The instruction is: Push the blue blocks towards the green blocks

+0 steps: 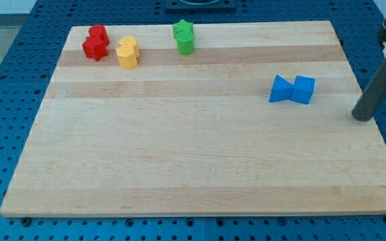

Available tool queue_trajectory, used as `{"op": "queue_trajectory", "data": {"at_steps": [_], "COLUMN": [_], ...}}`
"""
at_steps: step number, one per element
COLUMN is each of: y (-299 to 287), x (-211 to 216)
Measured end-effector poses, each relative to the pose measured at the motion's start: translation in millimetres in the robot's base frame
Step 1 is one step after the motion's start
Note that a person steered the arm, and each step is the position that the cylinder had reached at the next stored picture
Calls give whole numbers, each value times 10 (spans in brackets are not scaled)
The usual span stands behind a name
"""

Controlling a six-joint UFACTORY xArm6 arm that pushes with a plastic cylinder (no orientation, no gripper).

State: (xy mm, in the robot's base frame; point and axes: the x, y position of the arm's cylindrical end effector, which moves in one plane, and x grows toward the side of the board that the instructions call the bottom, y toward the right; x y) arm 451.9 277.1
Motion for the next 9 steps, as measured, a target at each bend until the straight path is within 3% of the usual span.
{"op": "queue_trajectory", "data": {"at_steps": [2, 4, 9], "y": [-284, -422, -1879], "x": [-386, -385, -399]}}
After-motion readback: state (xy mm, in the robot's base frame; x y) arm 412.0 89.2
